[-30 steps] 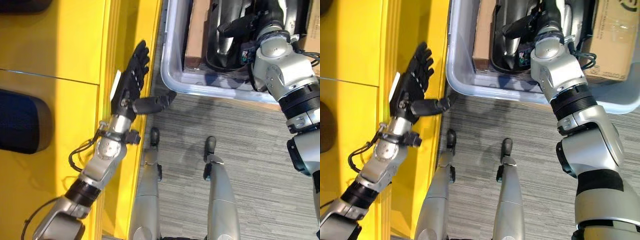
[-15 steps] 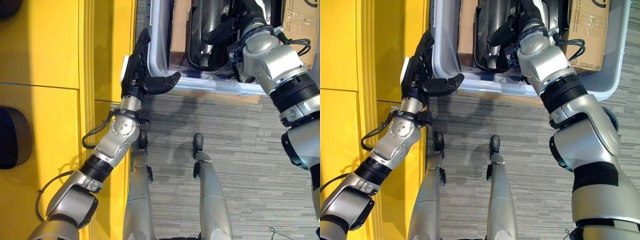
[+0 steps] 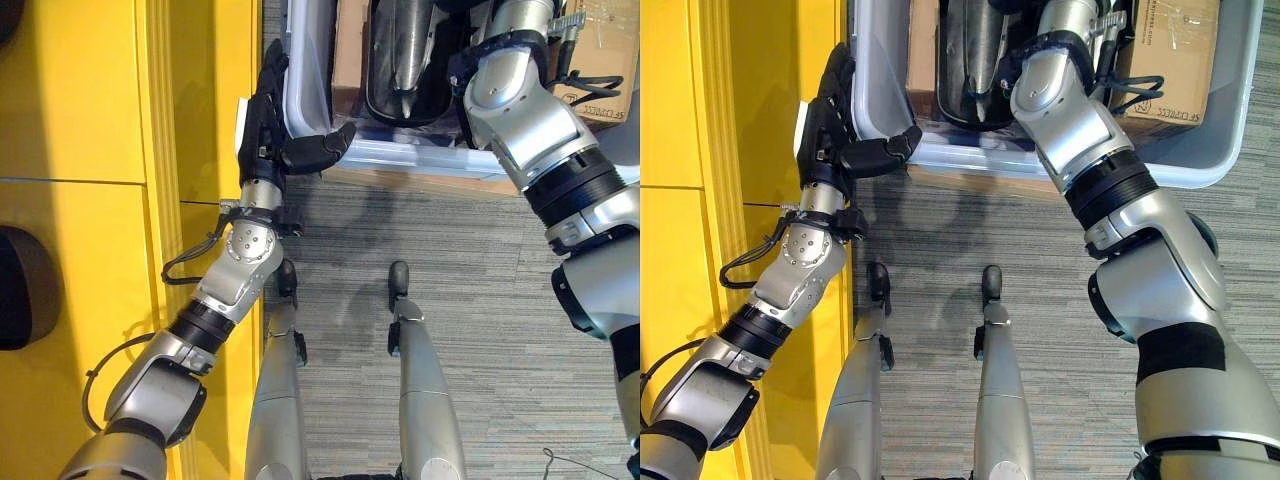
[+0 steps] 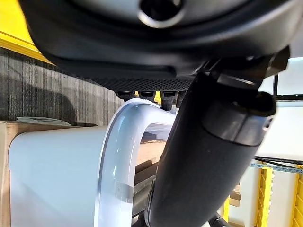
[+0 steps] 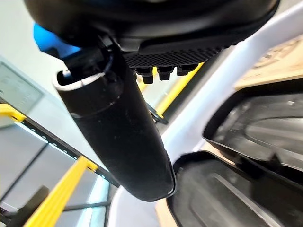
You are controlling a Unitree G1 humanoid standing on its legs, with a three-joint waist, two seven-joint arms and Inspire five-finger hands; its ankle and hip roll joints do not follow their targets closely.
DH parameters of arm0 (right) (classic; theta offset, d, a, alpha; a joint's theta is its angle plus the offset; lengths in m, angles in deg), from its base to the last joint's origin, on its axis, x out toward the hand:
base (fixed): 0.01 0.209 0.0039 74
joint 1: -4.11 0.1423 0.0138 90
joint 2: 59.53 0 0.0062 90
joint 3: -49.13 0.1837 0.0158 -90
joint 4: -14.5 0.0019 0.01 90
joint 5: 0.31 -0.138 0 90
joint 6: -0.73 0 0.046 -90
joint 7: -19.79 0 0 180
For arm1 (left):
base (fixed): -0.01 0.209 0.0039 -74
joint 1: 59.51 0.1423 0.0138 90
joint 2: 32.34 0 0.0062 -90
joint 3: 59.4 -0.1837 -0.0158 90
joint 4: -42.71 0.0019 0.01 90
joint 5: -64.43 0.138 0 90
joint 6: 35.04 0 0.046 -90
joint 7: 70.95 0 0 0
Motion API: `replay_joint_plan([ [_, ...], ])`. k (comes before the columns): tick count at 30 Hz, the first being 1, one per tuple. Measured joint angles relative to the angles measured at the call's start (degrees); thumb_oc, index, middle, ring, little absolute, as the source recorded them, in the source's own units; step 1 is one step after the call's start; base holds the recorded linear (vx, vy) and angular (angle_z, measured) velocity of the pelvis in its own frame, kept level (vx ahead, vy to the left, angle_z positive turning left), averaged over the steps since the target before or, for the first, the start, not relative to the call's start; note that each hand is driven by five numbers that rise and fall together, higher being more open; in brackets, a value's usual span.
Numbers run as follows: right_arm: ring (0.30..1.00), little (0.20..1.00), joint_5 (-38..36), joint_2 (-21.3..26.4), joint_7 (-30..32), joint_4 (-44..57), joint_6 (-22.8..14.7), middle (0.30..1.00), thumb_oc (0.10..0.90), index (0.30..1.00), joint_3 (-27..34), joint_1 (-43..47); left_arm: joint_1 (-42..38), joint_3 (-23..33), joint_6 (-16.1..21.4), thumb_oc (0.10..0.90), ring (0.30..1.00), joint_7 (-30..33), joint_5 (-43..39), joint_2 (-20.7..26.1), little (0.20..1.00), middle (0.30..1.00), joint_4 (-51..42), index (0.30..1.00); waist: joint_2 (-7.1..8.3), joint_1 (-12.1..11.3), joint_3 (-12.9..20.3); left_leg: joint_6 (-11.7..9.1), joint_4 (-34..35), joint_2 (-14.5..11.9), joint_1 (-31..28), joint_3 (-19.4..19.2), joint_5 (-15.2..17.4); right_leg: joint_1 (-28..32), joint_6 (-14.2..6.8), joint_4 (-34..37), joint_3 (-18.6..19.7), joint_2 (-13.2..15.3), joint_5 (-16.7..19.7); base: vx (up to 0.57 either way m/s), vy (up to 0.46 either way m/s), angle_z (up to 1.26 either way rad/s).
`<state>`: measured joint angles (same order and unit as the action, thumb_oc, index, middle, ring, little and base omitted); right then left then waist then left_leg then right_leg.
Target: Move parts from the plastic box to the shelf.
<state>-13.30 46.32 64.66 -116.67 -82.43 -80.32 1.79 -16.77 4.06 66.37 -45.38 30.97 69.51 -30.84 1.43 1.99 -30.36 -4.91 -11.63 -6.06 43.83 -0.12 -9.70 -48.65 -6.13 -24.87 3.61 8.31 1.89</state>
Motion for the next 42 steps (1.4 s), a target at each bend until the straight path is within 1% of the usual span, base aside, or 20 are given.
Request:
replay_joint_plan([
  [1, 1.000, 1.000, 0.33, -0.03, 1.55, 0.97, -1.39, 1.000, 0.900, 1.000, 0.07, 0.00, -0.24, -0.04, 0.32, 0.900, 1.000, 0.00, 0.00, -0.02, 1.000, 1.000, 0.53, 1.000, -0.01, 0.01, 0.00, -0.25, -0.01, 0.06, -0.01, -0.15, -0.16, -0.01, -0.02, 0.03, 0.07, 0.08, -0.01, 0.00, 0.000, 0.00],
  [4, 1.000, 1.000, 2.95, -0.13, 3.47, 4.48, -3.17, 1.000, 0.900, 1.000, 1.42, -0.08, -0.93, -0.21, 0.41, 0.900, 1.000, -0.15, -0.02, -0.05, 1.000, 1.000, 1.25, 1.000, -0.02, 0.01, -0.01, -0.27, -0.02, 0.15, -0.01, -0.20, -0.19, -0.01, -0.05, 0.01, 0.09, 0.17, -0.01, 0.00, 0.000, 0.00],
  [7, 1.000, 1.000, 5.58, -0.34, 3.41, 8.19, -4.60, 1.000, 0.900, 1.000, 2.25, -0.11, -0.87, -0.22, 0.39, 0.900, 1.000, -0.17, -0.01, -0.09, 1.000, 1.000, 1.45, 1.000, -0.03, -0.03, -0.01, -0.32, -0.04, 0.15, -0.06, -0.14, -0.29, 0.00, -0.06, -0.17, 0.07, 0.16, 0.00, 0.00, 0.000, 0.00],
  [9, 1.000, 1.000, 7.68, -0.32, 2.41, 12.49, -5.47, 1.000, 0.900, 1.000, 2.27, -1.37, -0.48, -0.09, 0.33, 0.900, 1.000, -0.60, 0.02, -0.05, 1.000, 1.000, 1.45, 1.000, -0.03, -0.04, -0.01, -0.32, -0.06, 0.15, -0.15, -0.15, -0.34, 0.00, -0.06, -0.35, 0.10, 0.16, 0.00, 0.01, 0.019, 0.01],
  [10, 1.000, 1.000, 8.63, 0.95, -0.09, 20.10, -5.29, 1.000, 0.900, 1.000, 4.21, -5.65, 0.88, 0.97, 0.18, 0.900, 1.000, -1.41, 0.12, -0.71, 1.000, 1.000, 0.29, 1.000, -0.03, 0.03, -0.01, 0.07, -0.02, 0.19, -0.17, -0.10, -0.08, 0.04, -0.09, -0.40, 0.12, 0.18, -0.05, 0.01, 0.047, 0.02],
  [11, 1.000, 1.000, 9.30, 1.38, -0.59, 22.70, -5.46, 1.000, 0.900, 1.000, 4.51, -7.43, 1.60, 1.41, 0.25, 0.900, 1.000, -1.41, 0.25, -0.66, 1.000, 1.000, -0.06, 1.000, -0.03, 0.14, -0.01, 0.18, -0.03, 0.22, -0.21, -0.18, 0.00, 0.04, -0.12, -0.40, 0.22, 0.21, -0.07, 0.01, 0.049, 0.01],
  [12, 1.000, 1.000, 10.92, 1.89, -2.73, 28.28, -5.22, 1.000, 0.900, 1.000, 6.01, -11.59, 3.05, 2.66, 0.27, 0.900, 1.000, -1.34, 0.71, -1.25, 1.000, 1.000, -1.10, 1.000, -0.03, 0.57, -0.01, 0.31, -0.04, 0.31, -0.28, -0.36, 0.09, 0.04, -0.19, -0.39, 0.44, 0.24, -0.12, 0.01, 0.041, -0.01],
  [14, 1.000, 1.000, 13.04, 2.31, -4.16, 34.28, -5.33, 1.000, 0.900, 1.000, 7.23, -17.19, 4.40, 4.36, 0.30, 0.900, 1.000, -1.28, 1.22, -1.87, 1.000, 1.000, -1.88, 1.000, -0.03, 1.29, -0.01, 0.58, -0.02, 0.39, -0.39, -0.80, 0.28, 0.03, -0.27, -0.31, 0.76, 0.32, -0.13, 0.01, 0.045, -0.06],
  [16, 1.000, 1.000, 13.76, 2.40, -5.52, 34.97, -5.33, 1.000, 0.900, 1.000, 7.53, -19.69, 5.04, 5.35, -0.07, 0.900, 1.000, -1.18, 2.26, -1.91, 1.000, 1.000, -2.38, 1.000, -0.03, 1.80, -0.01, 0.70, 0.00, 0.39, -0.61, -1.23, 0.38, 0.04, -0.30, -0.20, 1.04, 0.33, -0.13, 0.01, 0.037, -0.07],
  [17, 1.000, 1.000, 14.00, 2.67, -6.29, 35.13, -5.26, 1.000, 0.900, 1.000, 7.91, -21.22, 5.77, 6.07, -0.11, 0.900, 1.000, -1.18, 2.55, -1.90, 1.000, 1.000, -2.69, 1.000, -0.03, 2.46, -0.01, 0.74, 0.05, 0.40, -0.62, -1.28, 0.42, 0.04, -0.31, -0.14, 1.06, 0.34, -0.16, 0.01, 0.027, -0.04],
  [19, 1.000, 1.000, 14.09, 4.50, -8.25, 36.91, -5.03, 1.000, 0.900, 1.000, 10.24, -25.26, 6.83, 7.13, -0.02, 0.900, 1.000, -1.04, 2.94, -2.02, 1.000, 1.000, -3.45, 1.000, -0.03, 2.83, -0.01, 0.75, 0.17, 0.30, -0.64, -1.44, 0.46, 0.00, -0.28, 0.10, 1.27, 0.19, -0.17, 0.01, 0.031, -0.05],
  [20, 1.000, 1.000, 14.14, 4.93, -8.83, 37.26, -4.88, 1.000, 0.900, 1.000, 10.77, -25.92, 7.08, 7.25, -0.02, 0.900, 1.000, -1.02, 2.96, -2.02, 1.000, 1.000, -3.64, 1.000, -0.03, 2.90, -0.01, 0.76, 0.17, 0.28, -0.66, -1.50, 0.49, 0.00, -0.26, 0.13, 1.32, 0.16, -0.18, 0.01, 0.025, -0.05],
  [21, 1.000, 1.000, 14.82, 5.79, -10.07, 38.77, -3.78, 1.000, 0.900, 1.000, 12.14, -27.63, 7.72, 7.65, -0.07, 0.900, 1.000, -0.77, 3.74, -2.02, 1.000, 1.000, -4.07, 1.000, -0.03, 3.00, -0.01, 0.78, 0.17, 0.20, -0.70, -1.68, 0.61, 0.00, -0.18, 0.28, 1.45, 0.08, -0.24, 0.01, 0.013, -0.06],
  [23, 1.000, 1.000, 15.77, 7.66, -12.24, 41.17, -3.23, 1.000, 0.900, 1.000, 13.61, -30.25, 8.96, 8.10, -0.17, 0.900, 1.000, 1.39, 6.02, -2.15, 1.000, 1.000, -5.26, 1.000, -0.02, 3.62, -0.01, 0.85, 0.17, 0.14, -0.69, -1.96, 0.78, 0.00, -0.34, 0.56, 1.57, 0.04, -0.09, 0.01, 0.000, -0.06],
  [26, 1.000, 1.000, 16.40, 8.48, -14.69, 43.46, -2.99, 1.000, 0.900, 1.000, 15.81, -34.20, 10.47, 8.91, -1.23, 0.900, 1.000, 4.32, 8.83, -2.22, 1.000, 1.000, -6.96, 1.000, -0.02, 4.08, -0.01, 0.97, 0.02, 0.08, -0.80, -2.20, 0.95, 0.03, -0.41, 0.45, 1.59, 0.05, -0.15, 0.00, 0.000, 0.00],
  [29, 1.000, 1.000, 16.43, 9.45, -16.49, 43.45, -2.79, 1.000, 0.900, 1.000, 15.90, -37.15, 11.76, 9.53, -1.70, 0.900, 1.000, 7.56, 12.21, -2.14, 1.000, 1.000, -7.86, 1.000, -0.04, 4.24, -0.02, 0.90, 0.02, 0.02, -0.88, -2.30, 0.93, 0.05, -0.41, 0.42, 1.62, -0.02, -0.21, 0.00, -0.004, -0.01],
  [34, 1.000, 1.000, 17.36, 9.76, -17.09, 43.25, -2.65, 1.000, 0.900, 1.000, 16.00, -40.94, 13.20, 13.46, -1.77, 0.900, 1.000, 10.69, 18.82, -1.51, 1.000, 1.000, -7.96, 1.000, -0.09, 4.20, -0.06, 0.65, 0.00, -0.04, -1.03, -2.28, 0.75, 0.08, -0.39, 0.07, 1.61, -0.08, -0.22, 0.00, 0.000, 0.00],
  [39, 1.000, 1.000, 17.42, 9.78, -17.47, 43.24, -2.69, 1.000, 0.900, 1.000, 16.03, -41.17, 12.69, 17.21, -1.56, 0.900, 1.000, 16.03, 24.98, 2.06, 1.000, 1.000, -11.74, 1.000, -0.13, 4.00, -0.08, 0.73, 0.03, 0.05, -1.26, -2.02, 0.72, 0.11, -0.36, -0.53, 1.59, -0.06, -0.25, -0.01, 0.005, 0.01],
  [42, 1.000, 1.000, 18.43, 9.70, -18.65, 43.24, -2.69, 1.000, 0.900, 1.000, 16.03, -41.21, 11.52, 18.05, -1.74, 0.900, 1.000, 16.82, 28.90, 4.23, 1.000, 1.000, -15.12, 1.000, -0.18, 3.67, -0.11, 0.76, 0.04, 0.16, -1.64, -1.84, 0.60, 0.32, -0.29, -1.12, 1.54, 0.01, -0.48, 0.00, 0.006, 0.01],
])
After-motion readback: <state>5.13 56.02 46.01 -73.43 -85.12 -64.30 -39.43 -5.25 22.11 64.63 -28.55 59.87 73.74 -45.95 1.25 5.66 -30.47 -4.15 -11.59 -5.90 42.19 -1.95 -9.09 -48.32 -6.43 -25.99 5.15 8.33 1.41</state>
